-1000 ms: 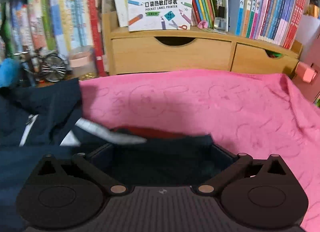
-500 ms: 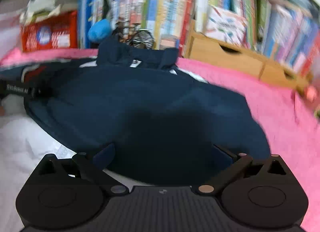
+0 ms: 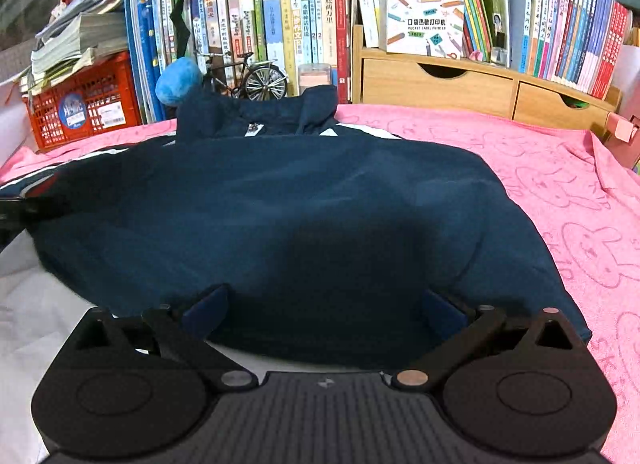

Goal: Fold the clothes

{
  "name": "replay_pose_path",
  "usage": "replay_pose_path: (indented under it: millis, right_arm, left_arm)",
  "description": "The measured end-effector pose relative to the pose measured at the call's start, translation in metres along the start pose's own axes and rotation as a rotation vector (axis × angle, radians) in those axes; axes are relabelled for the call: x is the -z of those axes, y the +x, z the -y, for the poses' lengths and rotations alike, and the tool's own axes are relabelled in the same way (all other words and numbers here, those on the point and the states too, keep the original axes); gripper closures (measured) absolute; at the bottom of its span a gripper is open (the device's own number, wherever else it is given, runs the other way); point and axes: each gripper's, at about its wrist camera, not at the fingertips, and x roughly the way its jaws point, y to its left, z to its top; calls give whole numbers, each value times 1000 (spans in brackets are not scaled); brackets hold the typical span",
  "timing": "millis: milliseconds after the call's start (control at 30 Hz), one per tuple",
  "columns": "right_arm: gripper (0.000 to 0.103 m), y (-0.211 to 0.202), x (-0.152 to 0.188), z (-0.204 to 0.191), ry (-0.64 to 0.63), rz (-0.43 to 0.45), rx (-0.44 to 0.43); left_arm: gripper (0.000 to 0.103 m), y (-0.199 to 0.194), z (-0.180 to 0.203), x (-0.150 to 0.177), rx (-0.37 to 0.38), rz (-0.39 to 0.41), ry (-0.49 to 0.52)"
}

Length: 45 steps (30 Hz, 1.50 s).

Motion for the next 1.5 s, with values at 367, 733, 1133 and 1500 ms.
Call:
replay_pose_path:
  millis: [367, 733, 1133, 1500]
  right_arm:
    - [0, 0, 0, 0, 1, 1, 2]
    - [0, 1, 0, -1, 4, 2, 6]
    - [0, 1, 0, -1, 15, 4, 20]
    - [0, 3, 0, -2, 23, 6, 24]
  left_arm:
    - [0, -58, -103, 13, -4, 76, -34]
    - [0, -17, -239, 34, -599, 45, -241]
    - [40, 45, -279, 16, -660, 8, -271]
    - [87, -5, -204, -26, -526, 151, -125]
